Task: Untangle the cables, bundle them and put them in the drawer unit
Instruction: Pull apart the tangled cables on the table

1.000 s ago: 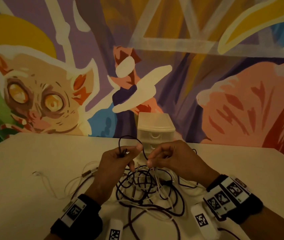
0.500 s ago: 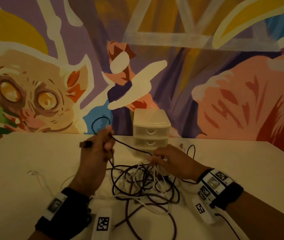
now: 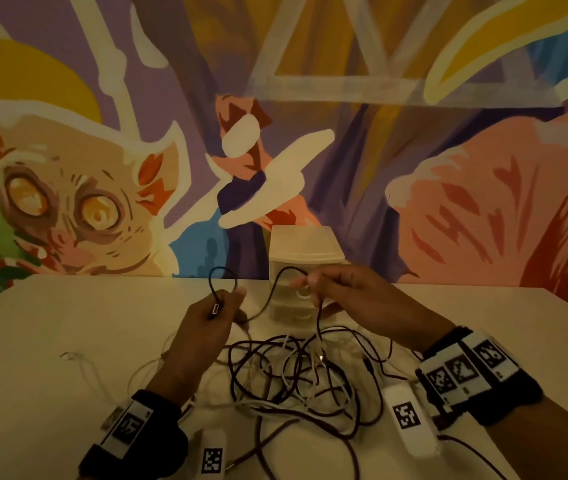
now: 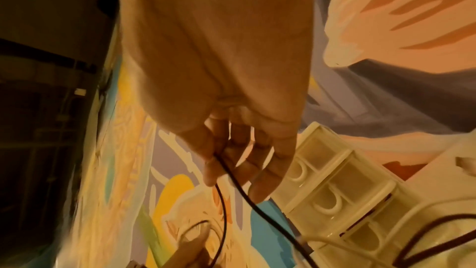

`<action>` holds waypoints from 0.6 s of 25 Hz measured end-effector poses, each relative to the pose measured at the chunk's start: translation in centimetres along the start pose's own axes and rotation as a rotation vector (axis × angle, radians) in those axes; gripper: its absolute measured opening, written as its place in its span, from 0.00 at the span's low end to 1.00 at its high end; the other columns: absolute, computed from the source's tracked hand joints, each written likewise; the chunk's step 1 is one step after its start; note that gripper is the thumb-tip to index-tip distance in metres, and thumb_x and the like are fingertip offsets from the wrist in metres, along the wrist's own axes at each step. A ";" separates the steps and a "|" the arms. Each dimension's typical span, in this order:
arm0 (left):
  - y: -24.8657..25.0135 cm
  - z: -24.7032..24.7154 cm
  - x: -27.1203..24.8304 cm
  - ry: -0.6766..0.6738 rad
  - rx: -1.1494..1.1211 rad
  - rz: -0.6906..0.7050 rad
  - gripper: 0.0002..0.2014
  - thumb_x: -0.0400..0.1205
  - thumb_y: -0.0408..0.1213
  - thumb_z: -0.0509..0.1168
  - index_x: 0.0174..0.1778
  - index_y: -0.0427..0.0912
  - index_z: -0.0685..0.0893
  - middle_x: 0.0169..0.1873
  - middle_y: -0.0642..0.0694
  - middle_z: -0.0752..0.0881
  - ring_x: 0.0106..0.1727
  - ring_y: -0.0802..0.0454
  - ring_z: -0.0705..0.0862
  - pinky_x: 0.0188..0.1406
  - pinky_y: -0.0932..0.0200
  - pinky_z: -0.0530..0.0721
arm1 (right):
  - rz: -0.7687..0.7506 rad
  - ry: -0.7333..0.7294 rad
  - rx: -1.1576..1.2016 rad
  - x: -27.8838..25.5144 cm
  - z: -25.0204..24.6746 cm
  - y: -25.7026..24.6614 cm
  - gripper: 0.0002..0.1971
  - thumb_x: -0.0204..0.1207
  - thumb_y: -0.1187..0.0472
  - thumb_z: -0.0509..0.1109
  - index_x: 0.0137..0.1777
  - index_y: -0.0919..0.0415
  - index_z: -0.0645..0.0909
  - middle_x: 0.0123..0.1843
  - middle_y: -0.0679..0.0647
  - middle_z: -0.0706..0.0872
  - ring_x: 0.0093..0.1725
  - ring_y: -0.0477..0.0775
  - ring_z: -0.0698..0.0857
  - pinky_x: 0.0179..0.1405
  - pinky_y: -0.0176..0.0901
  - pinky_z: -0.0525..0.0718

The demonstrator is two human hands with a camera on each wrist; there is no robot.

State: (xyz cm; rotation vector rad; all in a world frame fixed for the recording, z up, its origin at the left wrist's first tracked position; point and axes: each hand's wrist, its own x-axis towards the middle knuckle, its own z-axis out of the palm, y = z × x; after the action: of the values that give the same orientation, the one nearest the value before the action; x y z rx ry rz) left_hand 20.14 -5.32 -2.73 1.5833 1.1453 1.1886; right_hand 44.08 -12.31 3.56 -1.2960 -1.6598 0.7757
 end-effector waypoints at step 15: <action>-0.5 0.7 0.5 0.149 -0.083 0.336 0.18 0.90 0.50 0.70 0.36 0.46 0.90 0.35 0.56 0.88 0.40 0.62 0.87 0.45 0.52 0.84 | 0.059 -0.171 -0.319 -1.1 3.2 2.9 0.16 0.80 0.44 0.80 0.59 0.50 0.81 0.46 0.49 0.96 0.50 0.47 0.93 0.56 0.43 0.86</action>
State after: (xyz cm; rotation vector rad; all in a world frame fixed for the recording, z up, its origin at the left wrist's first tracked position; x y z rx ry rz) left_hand 20.78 -4.82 -3.23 1.6899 0.9297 1.5752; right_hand 42.52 -12.52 -0.58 -1.5386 -1.9486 0.6910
